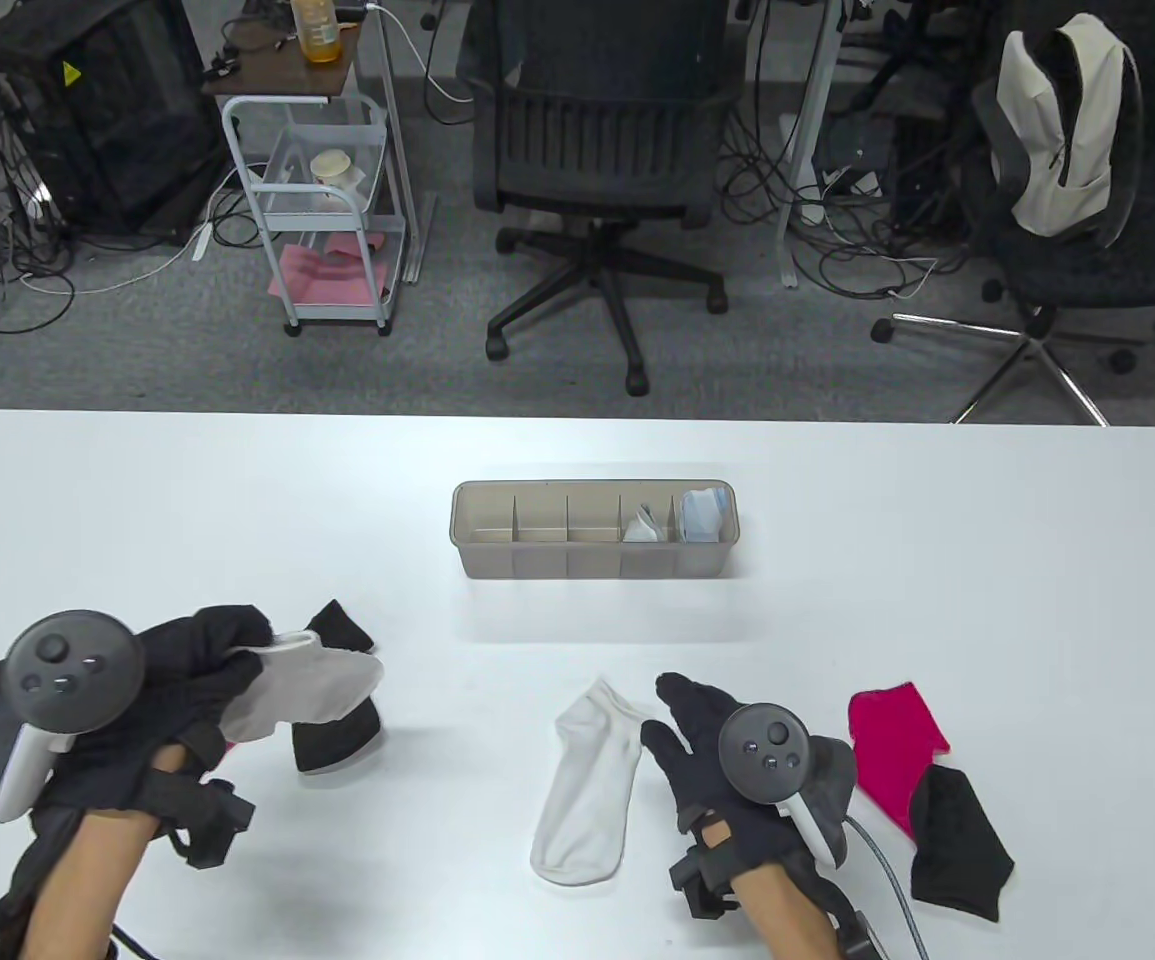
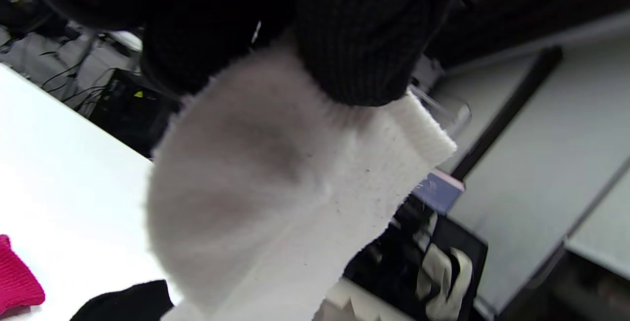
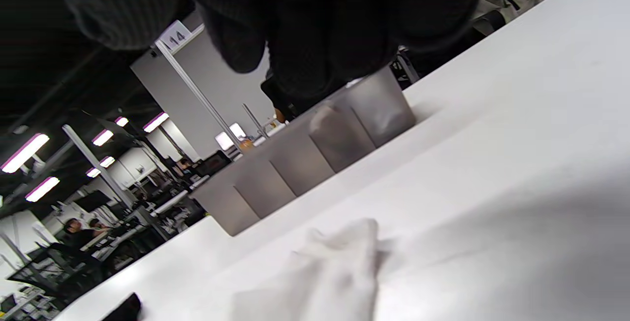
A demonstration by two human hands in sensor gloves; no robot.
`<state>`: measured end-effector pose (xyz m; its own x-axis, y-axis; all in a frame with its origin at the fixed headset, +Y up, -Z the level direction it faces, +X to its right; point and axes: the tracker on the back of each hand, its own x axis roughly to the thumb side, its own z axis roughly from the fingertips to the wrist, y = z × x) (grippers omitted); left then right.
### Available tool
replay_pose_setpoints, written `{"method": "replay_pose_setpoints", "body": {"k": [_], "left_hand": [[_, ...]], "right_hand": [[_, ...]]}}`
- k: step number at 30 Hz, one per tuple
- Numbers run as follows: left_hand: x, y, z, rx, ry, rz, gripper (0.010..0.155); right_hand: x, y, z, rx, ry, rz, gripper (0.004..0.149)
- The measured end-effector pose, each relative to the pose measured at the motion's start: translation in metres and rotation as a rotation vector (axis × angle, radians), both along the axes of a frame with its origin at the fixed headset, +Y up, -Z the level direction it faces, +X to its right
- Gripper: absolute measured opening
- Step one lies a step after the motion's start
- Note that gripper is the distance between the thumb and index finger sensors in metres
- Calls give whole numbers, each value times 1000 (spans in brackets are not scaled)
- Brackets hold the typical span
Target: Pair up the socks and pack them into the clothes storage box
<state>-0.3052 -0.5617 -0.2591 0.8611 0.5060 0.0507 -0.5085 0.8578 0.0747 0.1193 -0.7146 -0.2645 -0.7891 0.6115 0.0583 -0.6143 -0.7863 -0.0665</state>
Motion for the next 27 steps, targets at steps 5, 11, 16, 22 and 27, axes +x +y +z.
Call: {"method": "replay_pose_setpoints", "body": {"k": [5,11,16,22,27], "left_hand": [[73,6,1,20,-158,-143,46],[138,4,9,-32,-322,-179,45],[174,2,13,-31,-423,-198,46],[192,1,0,-21,-446,-160,44],[205,-9,-22,-19,-428,-195,44]], "right_hand": [[-16,1,7,-22,122,-75,54],[-31,-5,11,-90,205,-96,67],[-36,-11,10,-130,264,-80,72],[-34,-13,12,-109,242,-26,39],[-32,-21,15,-212,250,7,37]]}}
